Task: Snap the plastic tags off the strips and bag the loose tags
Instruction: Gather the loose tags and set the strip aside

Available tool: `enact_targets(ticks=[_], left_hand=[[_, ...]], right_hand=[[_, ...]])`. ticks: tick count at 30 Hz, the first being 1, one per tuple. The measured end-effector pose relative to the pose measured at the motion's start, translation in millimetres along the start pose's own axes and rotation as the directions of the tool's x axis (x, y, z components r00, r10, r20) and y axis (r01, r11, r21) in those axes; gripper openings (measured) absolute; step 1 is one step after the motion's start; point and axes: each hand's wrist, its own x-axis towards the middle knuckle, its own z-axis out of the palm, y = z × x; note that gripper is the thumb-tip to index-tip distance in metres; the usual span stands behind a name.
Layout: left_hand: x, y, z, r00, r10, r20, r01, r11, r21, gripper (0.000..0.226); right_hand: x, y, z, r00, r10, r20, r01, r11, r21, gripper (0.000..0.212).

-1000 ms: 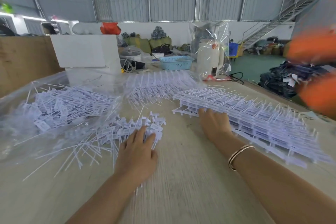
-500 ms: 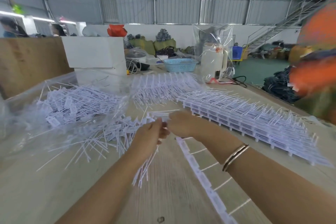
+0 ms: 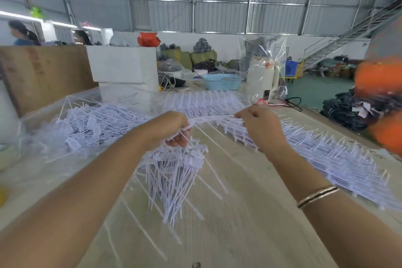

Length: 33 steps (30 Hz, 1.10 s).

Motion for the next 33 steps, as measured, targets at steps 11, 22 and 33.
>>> enact_targets(ticks=[11, 22, 33], left_hand=[[-12.7, -55.6, 5.5, 0.947, 0.32, 0.007, -0.295, 0.864, 0.408, 0.036], [-27.8, -71.8, 25.8, 0.909, 0.396, -0.128, -0.259, 0.778, 0.572, 0.018], [-26.5, -79.8, 66.5, 0.901, 0.398, -0.174, -0.264, 0.819, 0.509, 0.042]], right_hand=[[-22.4, 60.6, 60.7, 0.864, 0.257, 0.433, -0.384, 0.892, 0.237, 0.015], [-35.2, 62.5, 54.0, 0.895, -0.036, 0.444, -0.153, 0.912, 0.381, 0.025], [-44.9, 59.9, 52.5, 0.716, -0.166, 0.678, -0.047, 0.958, 0.284, 0.015]])
